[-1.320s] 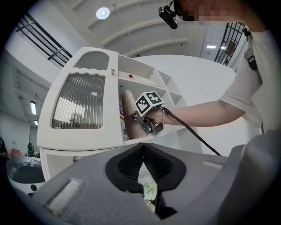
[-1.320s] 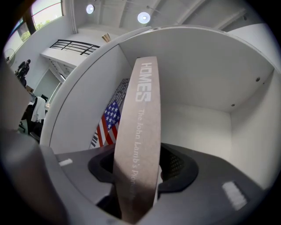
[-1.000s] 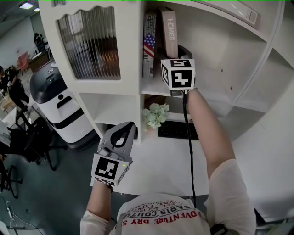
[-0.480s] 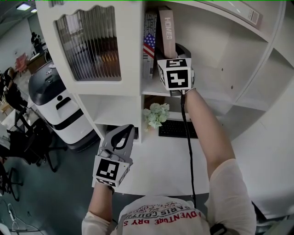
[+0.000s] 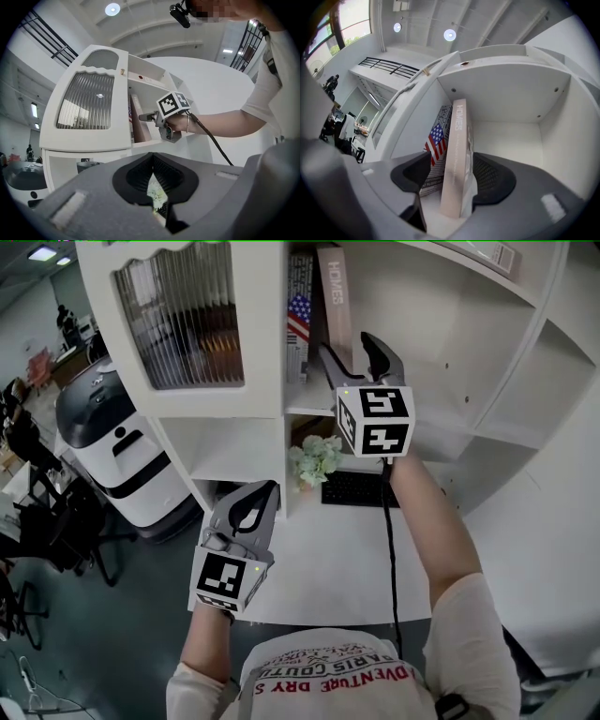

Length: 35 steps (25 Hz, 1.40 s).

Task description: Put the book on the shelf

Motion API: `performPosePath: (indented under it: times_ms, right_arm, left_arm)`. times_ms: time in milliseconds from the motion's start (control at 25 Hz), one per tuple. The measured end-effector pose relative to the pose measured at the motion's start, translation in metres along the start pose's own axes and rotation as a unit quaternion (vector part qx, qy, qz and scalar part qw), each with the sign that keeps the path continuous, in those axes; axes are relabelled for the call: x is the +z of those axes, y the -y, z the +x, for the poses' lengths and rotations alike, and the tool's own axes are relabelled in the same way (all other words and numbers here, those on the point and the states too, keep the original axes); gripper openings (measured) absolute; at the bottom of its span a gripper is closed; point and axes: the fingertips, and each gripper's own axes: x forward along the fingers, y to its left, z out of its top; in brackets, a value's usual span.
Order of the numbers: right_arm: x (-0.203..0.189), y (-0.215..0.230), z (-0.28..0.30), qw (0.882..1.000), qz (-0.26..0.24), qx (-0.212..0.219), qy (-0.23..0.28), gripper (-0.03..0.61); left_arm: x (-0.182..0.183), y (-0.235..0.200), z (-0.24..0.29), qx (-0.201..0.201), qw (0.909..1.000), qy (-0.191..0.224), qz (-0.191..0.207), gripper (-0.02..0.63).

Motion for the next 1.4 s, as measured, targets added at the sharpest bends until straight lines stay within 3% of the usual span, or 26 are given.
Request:
performPosePath:
  times_ms: [280,480,600,760,1000,1400]
  right_arm:
    - [-0.017,-0.010,-0.056,1.000,0.019,0.013,-0.015,0.252]
    - [-0.035,-0.013,-0.098,0.998,0.046,0.015,-0.034,0.122]
    - [-0.047,-0.014,-0.123,0.998,0.057,0.007,-0.038,0.004]
    - [-0.068,-0.021,-0.156,0.997,0.064,0.010,-0.048,0.000]
    - [-0.097,-0.036,-0.207,0.998,0.026,0.026,-0.054,0.000]
    - [-0.156,-0.047,-0.256,0.992,0.069,0.038,-0.100,0.000]
  left_arm:
    - [0.003,0.019,-0.006,-0.014,0.9999,0.003,-0.002,0.005]
    - [0.006,0.027,-0.011,-0.016,0.9998,0.007,-0.010,0.005]
    - [0.006,0.029,-0.013,-0.016,0.9997,0.009,-0.015,0.005]
    - [0.001,0.034,-0.012,-0.017,0.9996,-0.003,-0.023,0.005]
    - [-0.005,0.042,-0.010,-0.021,0.9995,-0.004,-0.024,0.005]
    - [-0.034,0.048,-0.009,-0.017,0.9988,-0.029,-0.037,0.005]
